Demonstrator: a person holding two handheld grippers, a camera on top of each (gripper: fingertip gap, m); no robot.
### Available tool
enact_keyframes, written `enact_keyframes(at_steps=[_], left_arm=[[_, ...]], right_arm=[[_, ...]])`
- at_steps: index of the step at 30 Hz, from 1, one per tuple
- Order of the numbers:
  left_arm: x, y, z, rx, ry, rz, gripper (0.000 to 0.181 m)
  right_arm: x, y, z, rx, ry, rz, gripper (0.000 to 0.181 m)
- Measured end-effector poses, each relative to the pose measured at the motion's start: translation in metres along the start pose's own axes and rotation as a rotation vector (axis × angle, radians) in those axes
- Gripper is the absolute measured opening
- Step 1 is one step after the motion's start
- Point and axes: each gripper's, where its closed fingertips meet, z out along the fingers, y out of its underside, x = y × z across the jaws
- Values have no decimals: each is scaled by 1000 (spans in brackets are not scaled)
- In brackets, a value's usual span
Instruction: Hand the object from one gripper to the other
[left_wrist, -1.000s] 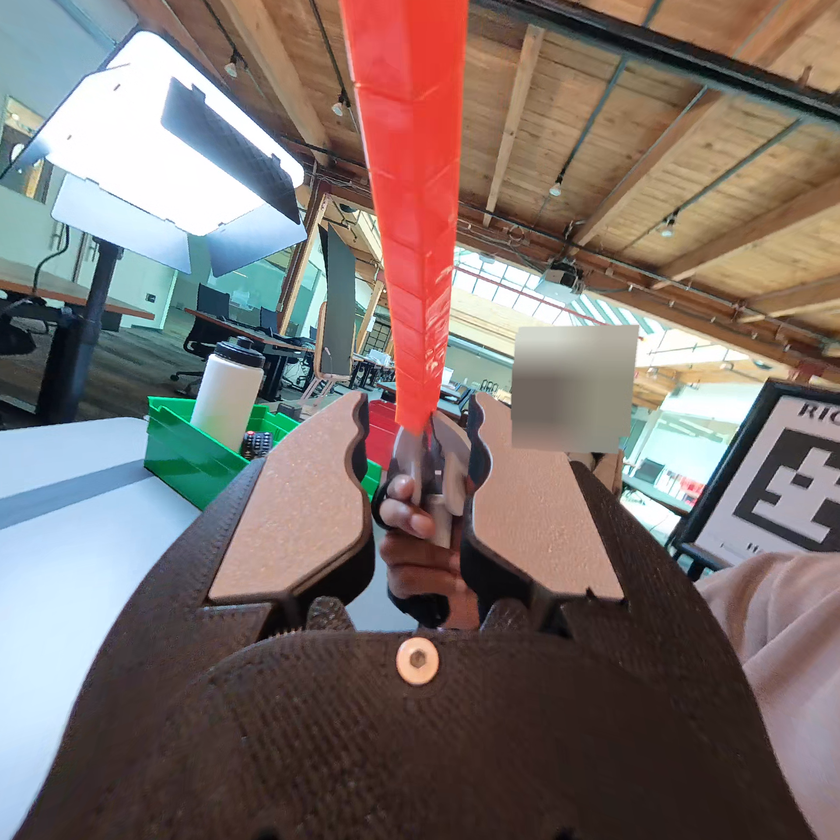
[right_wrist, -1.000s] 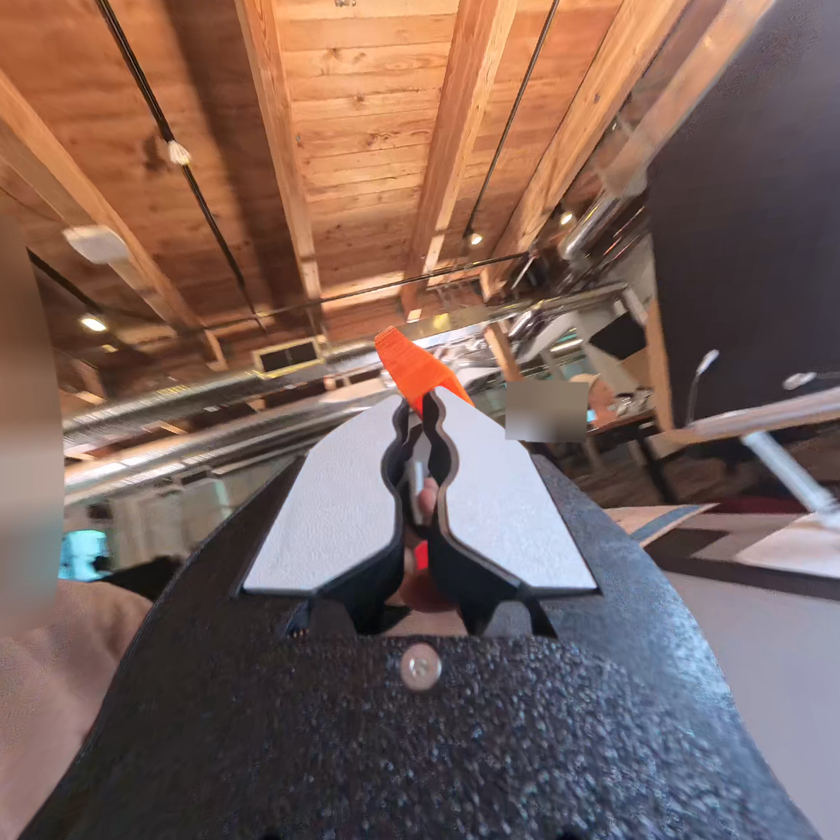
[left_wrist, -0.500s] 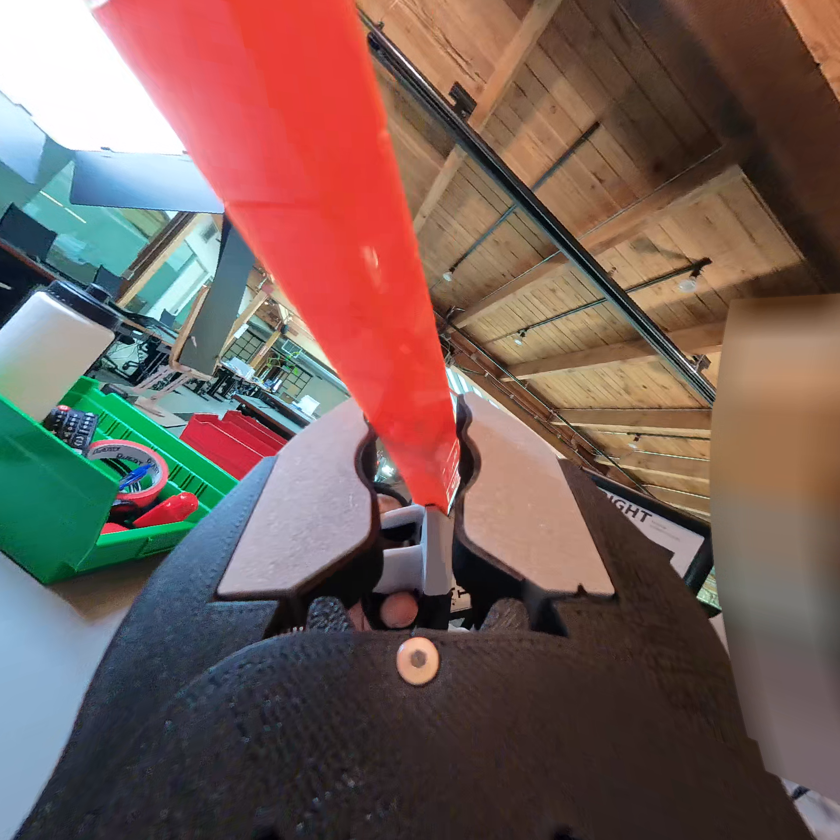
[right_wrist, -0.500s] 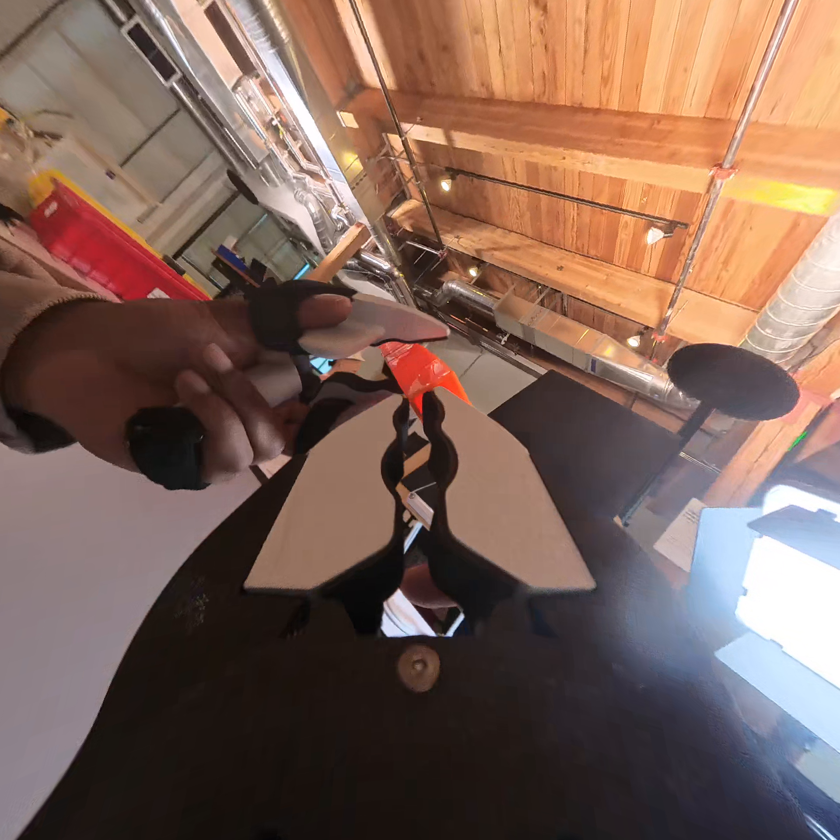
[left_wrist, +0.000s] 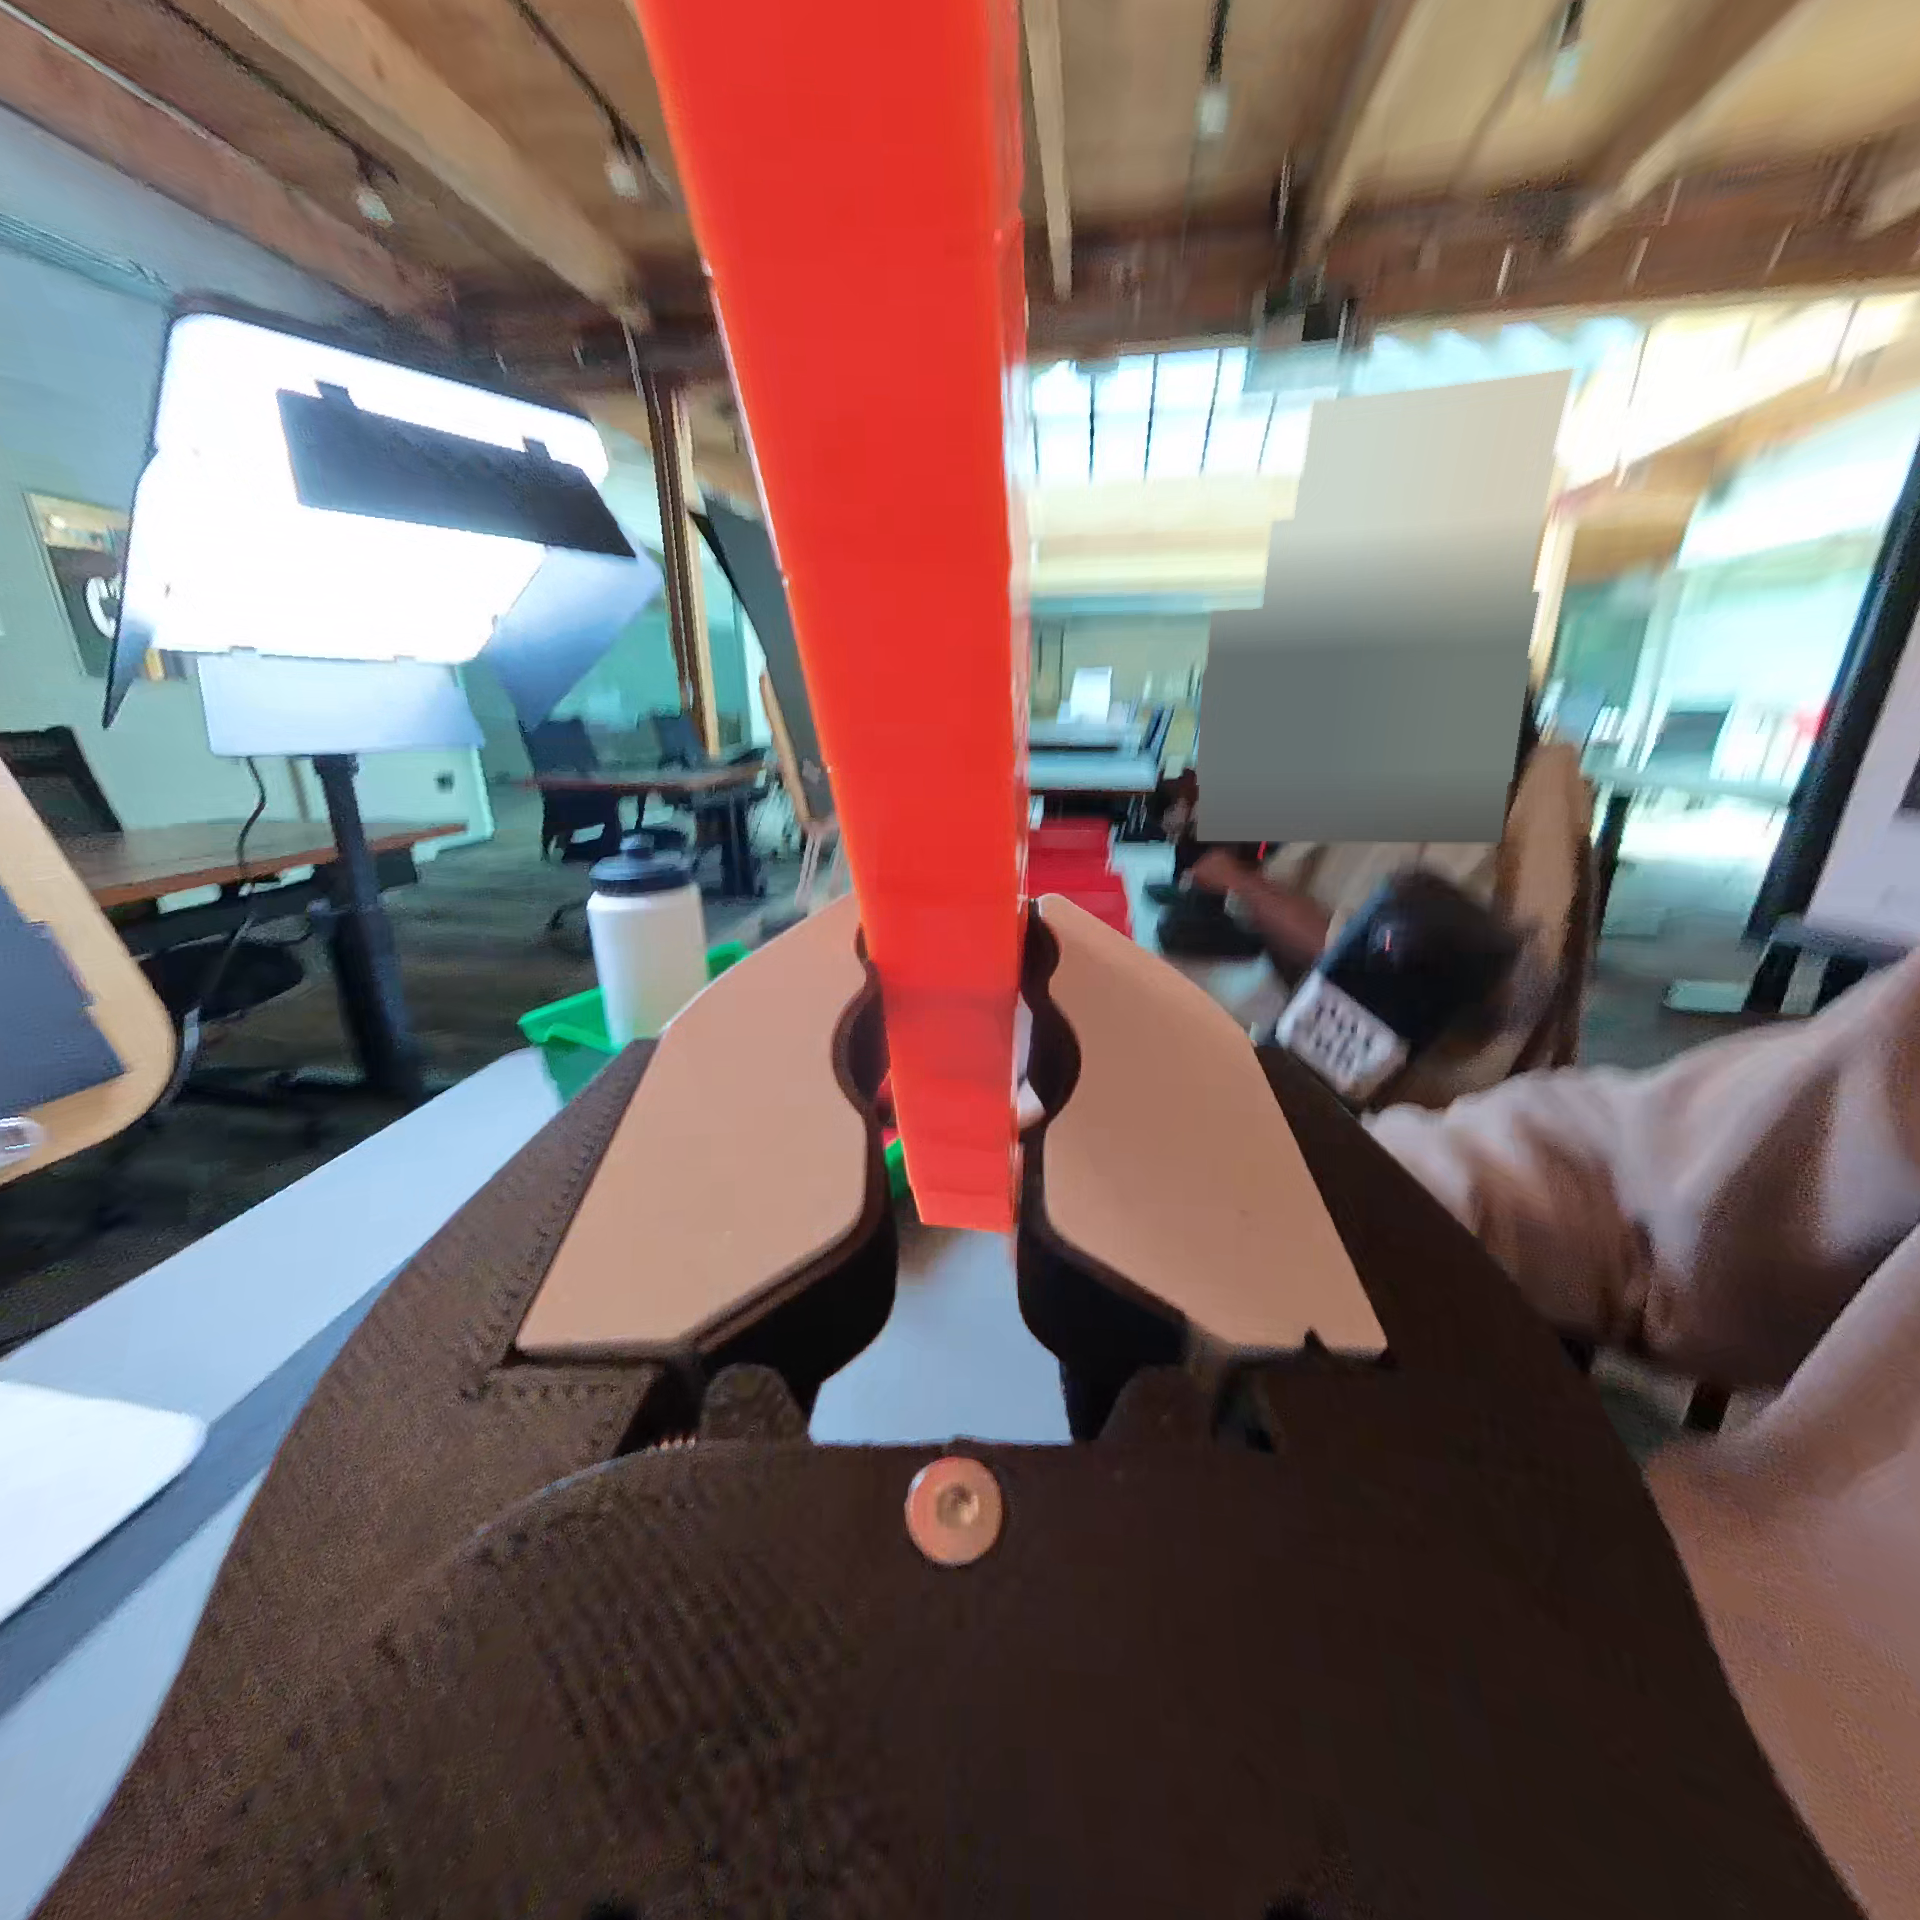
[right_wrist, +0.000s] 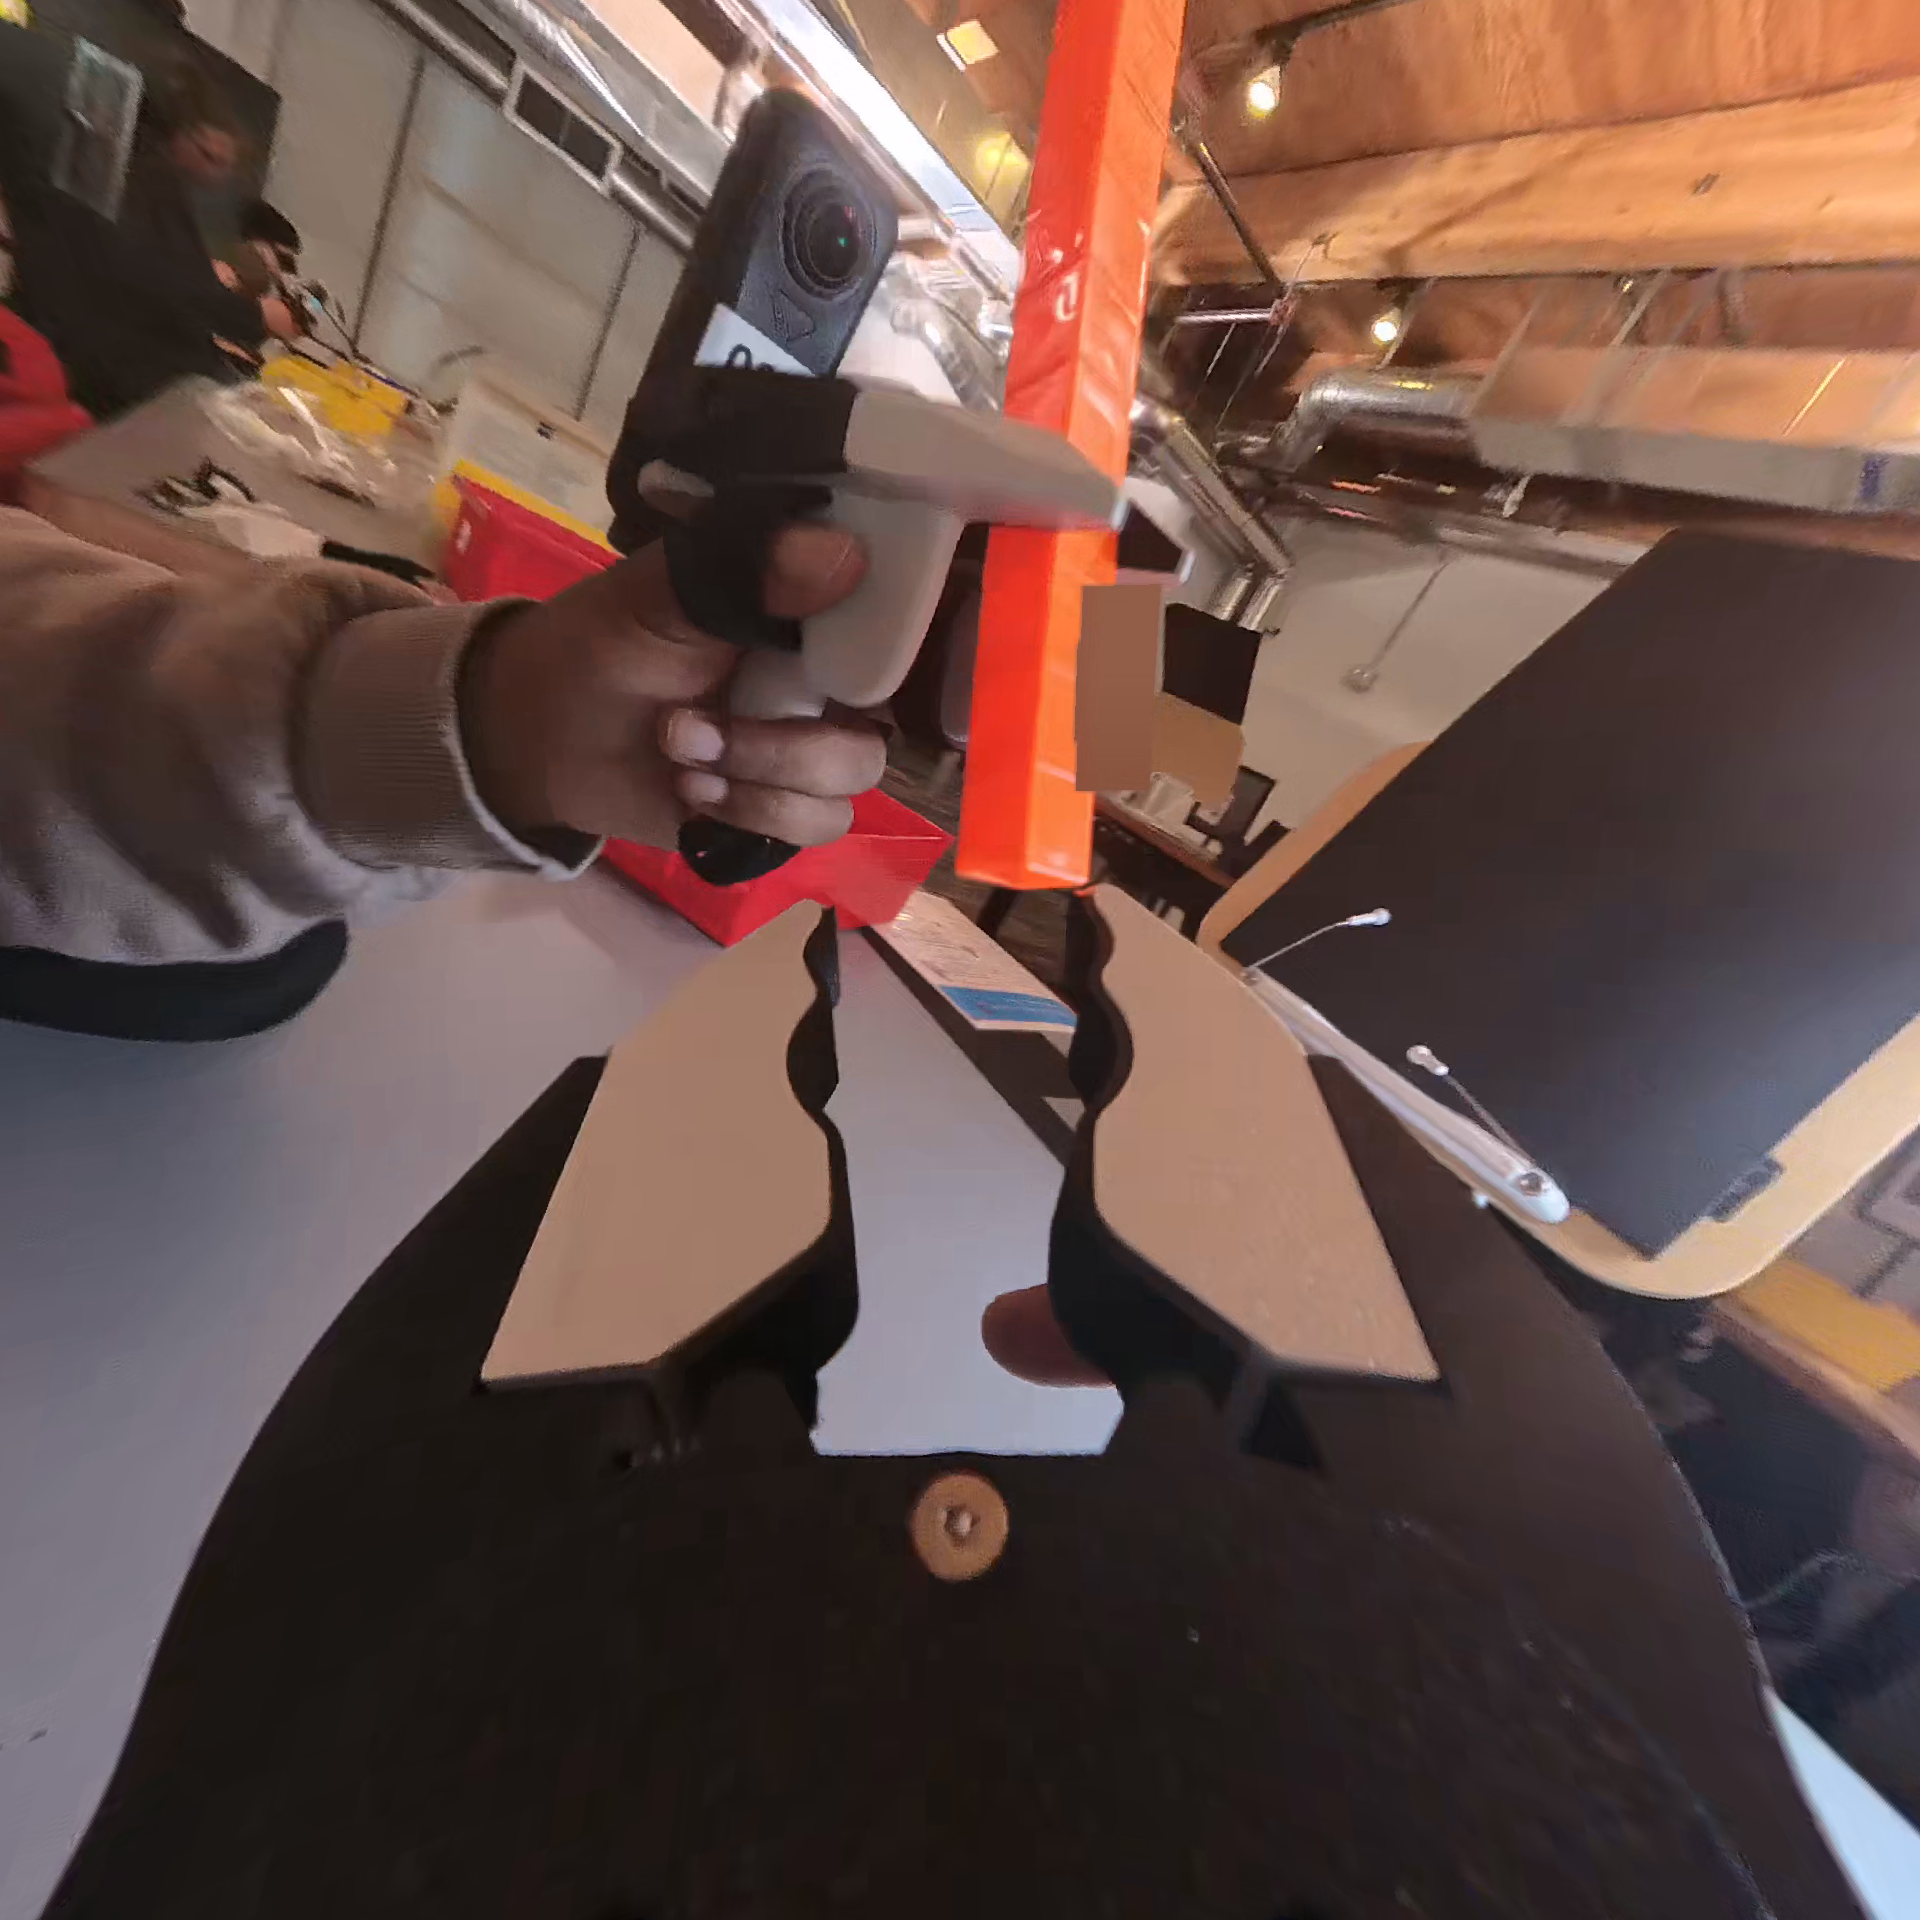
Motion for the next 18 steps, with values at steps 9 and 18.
enact_keyframes(at_steps=[9,18], left_arm=[[-15,111,-14,-703,26,517,23],[-38,183,-40,-1091,35,812,23]], right_arm=[[25,-38,-15,-41,-99,154,43],[-3,27,-36,-545,-275,-244,33]])
